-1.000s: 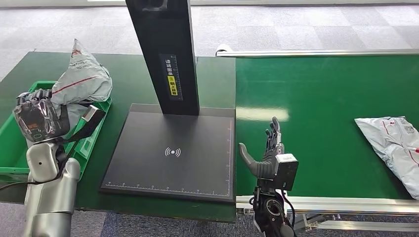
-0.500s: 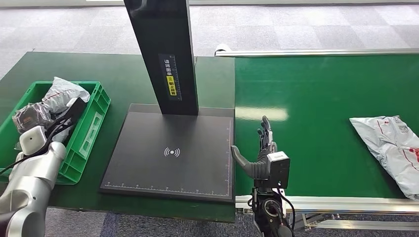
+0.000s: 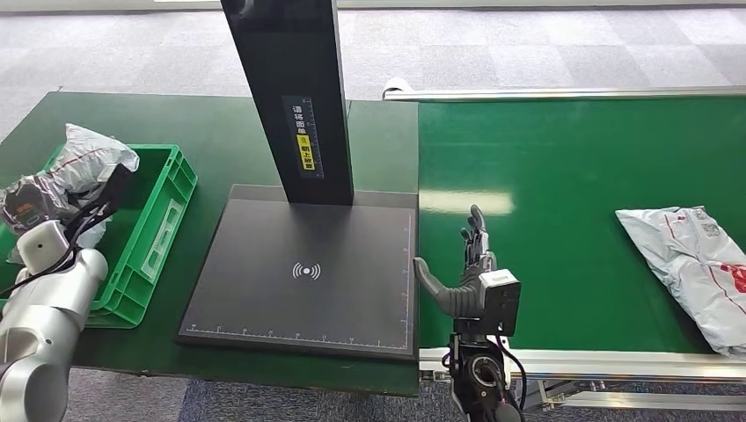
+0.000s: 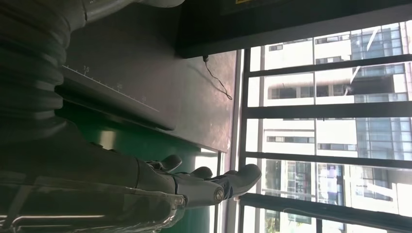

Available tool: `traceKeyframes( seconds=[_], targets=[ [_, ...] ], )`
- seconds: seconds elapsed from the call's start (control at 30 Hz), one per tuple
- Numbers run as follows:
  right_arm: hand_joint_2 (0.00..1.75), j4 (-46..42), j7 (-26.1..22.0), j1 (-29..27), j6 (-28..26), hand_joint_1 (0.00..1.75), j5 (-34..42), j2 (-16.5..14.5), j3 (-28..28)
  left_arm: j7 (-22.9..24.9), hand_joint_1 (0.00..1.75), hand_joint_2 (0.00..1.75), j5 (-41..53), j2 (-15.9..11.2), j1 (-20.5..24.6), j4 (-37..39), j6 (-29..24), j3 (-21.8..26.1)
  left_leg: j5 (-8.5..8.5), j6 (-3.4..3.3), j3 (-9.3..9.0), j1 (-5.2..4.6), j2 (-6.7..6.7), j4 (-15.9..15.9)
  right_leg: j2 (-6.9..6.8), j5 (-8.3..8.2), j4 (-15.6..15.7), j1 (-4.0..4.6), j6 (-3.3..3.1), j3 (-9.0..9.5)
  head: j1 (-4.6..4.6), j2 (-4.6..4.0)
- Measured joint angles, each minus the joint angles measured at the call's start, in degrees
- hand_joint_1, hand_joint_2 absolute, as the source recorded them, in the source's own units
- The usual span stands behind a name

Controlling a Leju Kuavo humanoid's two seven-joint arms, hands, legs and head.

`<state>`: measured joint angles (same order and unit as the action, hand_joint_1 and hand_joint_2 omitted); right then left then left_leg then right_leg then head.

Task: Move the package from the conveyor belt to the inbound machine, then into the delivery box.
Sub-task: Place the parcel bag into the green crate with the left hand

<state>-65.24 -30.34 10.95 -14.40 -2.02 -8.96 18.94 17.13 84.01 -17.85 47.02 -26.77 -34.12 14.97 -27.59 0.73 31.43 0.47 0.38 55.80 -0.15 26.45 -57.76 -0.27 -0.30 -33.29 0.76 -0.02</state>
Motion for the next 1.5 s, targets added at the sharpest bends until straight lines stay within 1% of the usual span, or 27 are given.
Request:
traceKeyframes(
  seconds=[0.07, 0.2, 0.37, 0.63, 0.67, 0.7, 0.73, 0.8, 0.87, 0.9, 0.93, 1.0, 1.07, 1.1, 1.13, 1.2, 1.23, 1.27, 1.33, 1.4, 1.47, 1.5],
  targets=[
    [1.75, -0.2, 0.0, 0.0, 0.0, 0.0, 0.0, 0.0, 0.0, -0.8, 0.0, 1.75, 0.0, 0.0, 0.0, 0.0, -1.6, 0.0, 0.0, 0.0, 0.0, 0.0, 0.0, 0.0, 0.0, 0.0, 0.0, 0.0, 0.0, 0.0, 0.0, 0.0],
    [1.75, -0.3, 0.0, 0.0, 0.0, 0.0, 0.1, 0.0, 0.0, -4.6, 0.0, 1.75, -1.6, 0.5, 0.0, 0.0, -3.1, 0.0, 0.0, 0.0, -0.01, 0.0, 0.0, 0.0, 0.0, 0.0, 0.0, 0.0, 0.0, -0.01, -0.01, 0.0],
    [1.75, -0.3, -0.1, 0.0, 0.0, 0.0, 0.1, 0.0, 0.0, -3.9, 0.0, 1.75, -1.1, 1.9, 0.0, -0.1, -0.8, -0.5, 0.0, 0.0, -0.01, 0.0, 0.01, 0.0, 0.0, -0.01, 0.0, 0.0, 0.0, 0.0, -0.01, 0.0],
    [1.75, -0.3, -0.3, 0.0, 0.0, 0.0, 0.1, 0.1, 0.0, -6.6, 0.0, 1.75, -3.2, 3.1, -0.6, -1.2, -1.3, -0.9, 0.0, 0.0, 0.0, 0.0, 0.0, 0.0, 0.0, -0.01, 0.0, 0.0, 0.0, 0.0, 0.0, 0.0],
    [1.75, -0.3, -0.3, 0.0, 0.0, 0.0, 0.1, 0.1, 0.0, -7.8, 0.0, 1.75, -4.3, 3.2, -0.9, -1.5, -2.0, -0.9, 0.0, 0.0, 0.0, 0.0, 0.01, 0.0, 0.0, -0.01, 0.0, 0.0, 0.0, 0.0, 0.0, 0.0],
    [1.75, -0.3, -0.4, 0.0, 0.0, 0.0, 0.2, 0.1, 0.0, -10.3, 0.0, 1.75, -6.6, 3.3, -1.4, -2.2, -2.9, -0.8, 0.0, 0.0, -0.01, 0.0, 0.01, 0.0, 0.01, -0.01, 0.0, 0.0, 0.0, -0.01, 0.0, 0.0],
    [1.75, -0.3, -0.6, 0.0, -0.1, 0.0, 0.2, 0.1, 0.0, -13.9, 0.0, 1.75, -9.9, 3.5, -2.1, -3.3, -3.9, -0.7, 0.0, 0.0, -0.01, 0.0, 0.01, 0.0, 0.01, -0.01, 0.0, 0.0, 0.0, -0.01, 0.0, 0.0],
    [1.75, -0.3, -1.0, 0.0, -0.4, 0.0, 0.5, 0.1, 0.0, -24.4, 0.0, 1.75, -19.1, 4.8, -4.2, -7.5, -5.3, 0.0, 0.0, 0.0, -0.01, -0.02, 0.0, 0.0, 0.0, 0.0, 0.0, -0.01, 0.0, -0.01, -0.01, 0.0],
    [1.75, -0.3, -1.5, -0.1, -0.6, 0.0, 0.7, 0.1, 0.0, -34.7, 0.0, 1.75, -27.3, 6.9, -7.0, -13.4, -5.8, 1.6, -0.01, -0.01, 0.0, -0.05, 0.0, 0.0, 0.0, 0.0, 0.0, -0.05, 0.0, -0.01, -0.01, 0.0],
    [1.75, -0.3, -1.7, -0.1, -0.6, 0.0, 0.8, 0.1, 0.0, -38.5, 0.0, 1.75, -29.9, 8.0, -8.2, -16.2, -5.8, 2.6, -0.01, -0.01, 0.0, -0.07, 0.01, 0.0, 0.01, 0.0, 0.0, -0.07, 0.0, -0.01, -0.01, 0.0],
    [1.75, -0.3, -1.8, -0.2, -0.6, 0.0, 1.0, 0.2, 0.0, -41.2, 0.0, 1.75, -31.7, 9.2, -9.3, -18.8, -5.9, 3.6, -0.02, -0.01, 0.01, -0.08, 0.02, 0.0, 0.01, 0.0, 0.0, -0.08, 0.01, -0.01, -0.01, 0.0],
    [1.75, -0.3, -2.0, -0.3, -0.6, 0.0, 1.1, 0.2, 0.0, -43.6, 0.0, 1.75, -33.3, 11.0, -11.0, -22.8, -5.9, 5.4, -0.02, -0.02, 0.01, -0.08, 0.03, 0.0, 0.01, 0.0, 0.0, -0.08, 0.01, -0.01, -0.01, 0.0],
    [1.75, -0.3, -2.0, -0.4, -0.7, 0.0, 1.2, 0.2, 0.0, -44.7, 0.0, 1.75, -34.3, 12.2, -12.1, -25.6, -5.9, 6.7, -0.02, -0.02, 0.0, -0.07, 0.01, 0.0, 0.01, 0.0, 0.0, -0.08, 0.01, -0.01, 0.0, 0.0],
    [1.75, -0.3, -2.1, -0.4, -0.7, 0.0, 1.2, 0.2, 0.0, -46.1, 0.0, 1.75, -35.7, 12.7, -12.5, -26.8, -5.9, 7.3, -0.02, -0.02, 0.0, -0.07, 0.0, 0.0, 0.01, 0.0, 0.0, -0.08, 0.01, -0.01, 0.01, 0.0],
    [1.75, -0.3, -2.2, -0.4, -0.7, 0.0, 1.3, 0.2, 0.0, -48.3, 0.0, 1.75, -38.1, 13.4, -13.0, -28.0, -5.9, 8.1, -0.02, -0.01, 0.0, -0.06, -0.02, 0.0, 0.0, 0.0, 0.0, -0.07, 0.0, 0.0, 0.01, 0.0],
    [1.75, -0.3, -2.4, -0.4, -0.9, 0.0, 1.5, 0.2, 0.0, -53.2, 0.0, 1.75, -46.0, 14.7, -14.3, -30.4, -6.0, 9.1, -0.02, -0.01, -0.01, -0.06, 0.0, 0.0, 0.01, 0.0, 0.0, -0.07, 0.0, 0.01, 0.01, 0.0],
    [1.75, -0.3, -2.5, -0.4, -1.0, 0.0, 1.7, 0.2, 0.0, -54.4, 0.0, 1.75, -50.4, 15.2, -15.2, -31.5, -6.0, 9.1, -0.02, -0.01, -0.02, -0.06, 0.02, 0.0, 0.03, 0.0, 0.0, -0.06, 0.0, 0.01, 0.0, 0.0],
    [1.75, -0.3, -2.7, -0.4, -1.1, 0.0, 1.9, 0.2, 0.0, -54.3, 0.0, 1.75, -54.5, 15.5, -16.2, -32.5, -5.9, 8.7, -0.02, -0.01, -0.03, -0.06, 0.04, 0.0, 0.04, 0.0, 0.0, -0.06, 0.0, 0.01, 0.01, 0.0],
    [1.75, -0.2, -2.9, -0.4, -1.1, 0.0, 2.2, 0.4, 0.0, -52.7, 0.0, 1.75, -60.9, 15.8, -18.1, -34.0, -5.7, 6.8, -0.02, -0.01, -0.02, -0.06, 0.01, 0.0, 0.02, 0.0, 0.0, -0.06, 0.01, 0.01, 0.01, 0.0],
    [1.75, -0.2, -3.1, -0.3, -1.1, 0.0, 2.4, 0.6, 0.0, -51.9, 0.0, 1.75, -65.0, 15.7, -19.8, -35.0, -4.9, 4.4, -0.01, -0.01, 0.01, -0.06, -0.04, 0.0, -0.03, 0.01, 0.0, -0.07, 0.01, 0.02, 0.0, 0.0],
    [1.75, -0.1, -3.1, -0.2, -0.8, 0.0, 2.5, 0.7, 0.0, -51.3, 0.0, 1.75, -68.5, 15.7, -20.8, -35.9, -1.7, 2.3, -0.02, -0.01, 0.03, -0.07, -0.05, 0.0, -0.05, 0.01, 0.0, -0.07, 0.02, 0.03, 0.0, 0.0],
    [1.75, -0.1, -3.1, -0.2, -0.7, 0.0, 2.6, 0.7, 0.0, -50.8, 0.0, 1.75, -70.5, 15.7, -21.2, -36.3, 0.9, 1.5, -0.02, -0.01, 0.02, -0.07, -0.05, 0.0, -0.04, 0.01, 0.0, -0.07, 0.02, 0.03, 0.0, 0.0]
  ],
)
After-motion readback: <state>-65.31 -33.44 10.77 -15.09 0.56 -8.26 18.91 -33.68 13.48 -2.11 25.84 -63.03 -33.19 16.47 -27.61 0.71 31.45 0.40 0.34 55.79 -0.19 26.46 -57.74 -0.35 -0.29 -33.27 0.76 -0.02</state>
